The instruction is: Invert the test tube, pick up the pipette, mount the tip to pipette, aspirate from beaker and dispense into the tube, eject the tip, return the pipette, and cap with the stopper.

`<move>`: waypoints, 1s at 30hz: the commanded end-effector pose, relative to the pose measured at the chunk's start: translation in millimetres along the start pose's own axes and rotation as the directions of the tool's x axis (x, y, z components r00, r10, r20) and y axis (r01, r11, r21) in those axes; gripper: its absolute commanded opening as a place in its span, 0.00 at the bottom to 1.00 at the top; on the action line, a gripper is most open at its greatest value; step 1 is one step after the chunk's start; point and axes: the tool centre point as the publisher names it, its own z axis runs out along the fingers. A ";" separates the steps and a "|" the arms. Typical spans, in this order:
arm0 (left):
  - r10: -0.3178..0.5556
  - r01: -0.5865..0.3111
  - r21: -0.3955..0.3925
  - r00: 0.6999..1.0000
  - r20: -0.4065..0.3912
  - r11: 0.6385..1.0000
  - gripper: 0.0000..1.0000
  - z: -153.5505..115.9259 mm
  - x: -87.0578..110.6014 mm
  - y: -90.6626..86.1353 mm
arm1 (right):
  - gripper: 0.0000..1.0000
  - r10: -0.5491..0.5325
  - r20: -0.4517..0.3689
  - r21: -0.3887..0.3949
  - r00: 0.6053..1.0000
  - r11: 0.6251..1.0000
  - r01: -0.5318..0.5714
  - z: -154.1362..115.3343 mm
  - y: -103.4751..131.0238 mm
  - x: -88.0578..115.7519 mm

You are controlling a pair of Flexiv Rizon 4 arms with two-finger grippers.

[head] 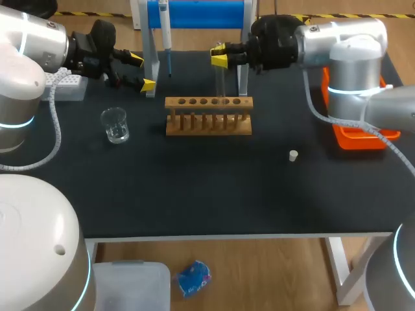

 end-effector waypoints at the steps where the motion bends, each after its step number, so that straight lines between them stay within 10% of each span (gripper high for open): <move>1: -0.001 0.001 -0.003 1.000 -0.005 1.000 1.00 -1.3 -0.8 -0.6 | 0.00 0.391 -0.008 -0.099 0.920 0.915 -0.390 -12.7 8.5 -3.4; 8: -0.001 0.001 -0.003 1.000 -0.005 1.000 1.00 -1.3 -0.8 -0.6 | 0.00 0.828 -0.043 -0.112 0.559 0.552 -0.826 -10.3 29.0 3.8; 15: -0.001 0.001 -0.003 1.000 -0.005 1.000 1.00 -1.3 -0.8 -0.6 | 0.00 0.828 -0.043 -0.112 0.559 0.552 -0.826 -10.3 29.0 3.8; 19: 0.399 -0.419 0.239 0.908 0.129 0.876 1.00 -21.6 29.8 -39.2 | 0.00 0.828 -0.043 -0.112 0.559 0.552 -0.826 -10.3 29.0 3.8; 29: 0.404 -0.414 0.238 0.910 0.091 0.879 1.00 -18.4 34.3 -45.2 | 0.00 0.828 -0.043 -0.112 0.559 0.552 -0.826 -10.3 29.0 3.8; 30: 0.511 -0.539 0.245 0.842 0.171 0.806 1.00 -21.7 37.9 -50.5 | 0.00 0.828 -0.043 -0.112 0.559 0.552 -0.826 -10.3 29.0 3.8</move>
